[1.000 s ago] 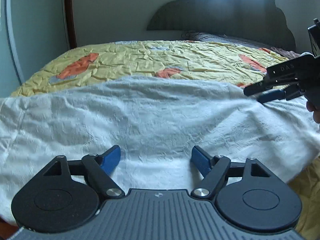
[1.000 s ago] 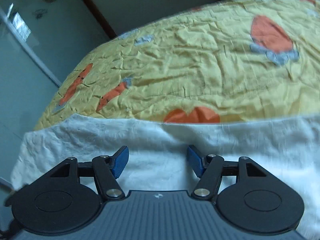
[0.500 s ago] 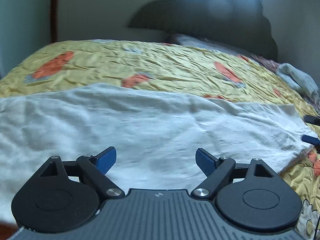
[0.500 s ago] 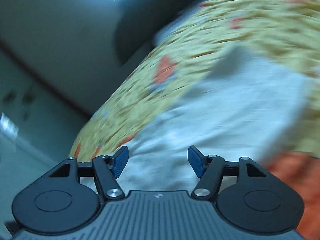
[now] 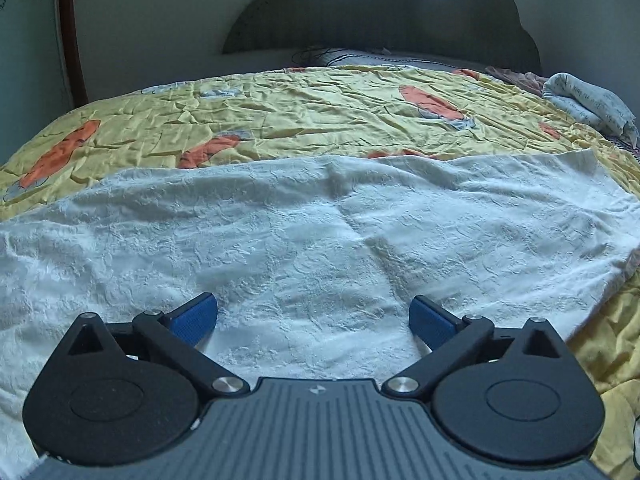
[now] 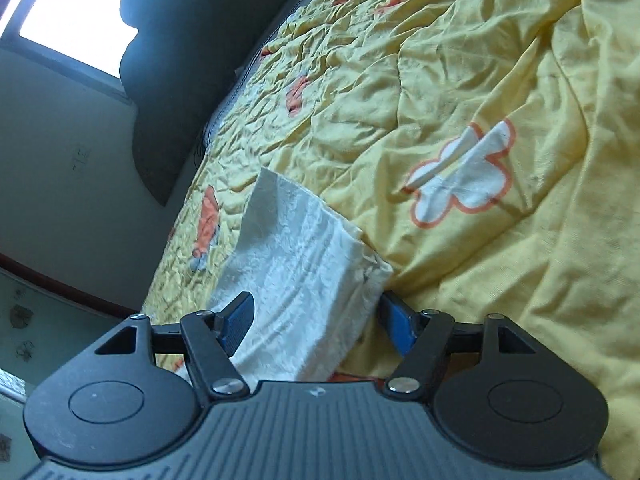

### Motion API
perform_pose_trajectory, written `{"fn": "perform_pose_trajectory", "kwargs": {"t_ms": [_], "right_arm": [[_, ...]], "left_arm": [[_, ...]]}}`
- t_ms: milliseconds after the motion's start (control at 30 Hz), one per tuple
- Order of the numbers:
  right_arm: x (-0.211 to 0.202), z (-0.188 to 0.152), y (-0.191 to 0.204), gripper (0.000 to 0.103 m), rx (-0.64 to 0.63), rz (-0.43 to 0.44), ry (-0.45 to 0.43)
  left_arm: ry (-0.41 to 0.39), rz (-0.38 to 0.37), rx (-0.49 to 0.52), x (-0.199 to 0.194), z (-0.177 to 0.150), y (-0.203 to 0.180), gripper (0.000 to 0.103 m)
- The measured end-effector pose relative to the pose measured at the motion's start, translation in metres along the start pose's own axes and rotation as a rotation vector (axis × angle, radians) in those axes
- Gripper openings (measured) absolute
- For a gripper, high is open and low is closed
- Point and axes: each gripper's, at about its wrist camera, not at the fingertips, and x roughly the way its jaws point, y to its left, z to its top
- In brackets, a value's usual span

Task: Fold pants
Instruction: 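Grasp the white pants' edge with the right gripper while the left gripper grasps beside it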

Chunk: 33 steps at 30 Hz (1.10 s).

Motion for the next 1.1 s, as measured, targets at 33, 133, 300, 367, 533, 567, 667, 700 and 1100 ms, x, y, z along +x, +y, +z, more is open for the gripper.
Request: {"fn": "perform_pose_trajectory", "kwargs": {"t_ms": [33, 133, 300, 367, 533, 567, 667, 700, 1100], "right_arm": [[0.002, 0.000, 0.001, 0.070, -0.012, 0.000, -0.009], [0.004, -0.008, 0.005, 0.037, -0.054, -0.007, -0.043], [0.008, -0.013, -0.013, 0.019, -0.010, 0.022, -0.038], [0.009, -0.009, -0.015, 0.019, 0.022, 0.029, -0.031], [0.014, -0.007, -0.001, 0.018, -0.068, 0.002, -0.046], [0.011, -0.011, 0.010, 0.017, -0.152, -0.016, -0.067], [0.003, -0.029, 0.043, 0.017, -0.429, -0.087, -0.136], [0.001, -0.036, 0.053, 0.017, -0.514, -0.104, -0.158], [0.007, -0.082, 0.092, 0.017, -0.960, -0.199, -0.204]], "left_arm": [[0.000, 0.002, -0.001, 0.000, 0.000, 0.000, 0.103], [0.018, 0.015, -0.015, -0.001, 0.003, -0.001, 0.103], [0.086, -0.010, -0.096, 0.000, 0.026, -0.006, 0.090], [0.057, -0.064, -0.106, -0.004, 0.038, -0.013, 0.075], [0.067, -0.163, -0.090, 0.001, 0.073, -0.047, 0.079], [0.071, -0.194, -0.092, 0.003, 0.080, -0.055, 0.082], [0.090, -0.285, -0.090, 0.012, 0.099, -0.083, 0.087], [0.100, -0.317, -0.092, 0.016, 0.106, -0.093, 0.087], [0.262, -0.688, -0.091, 0.073, 0.159, -0.221, 0.090]]}}
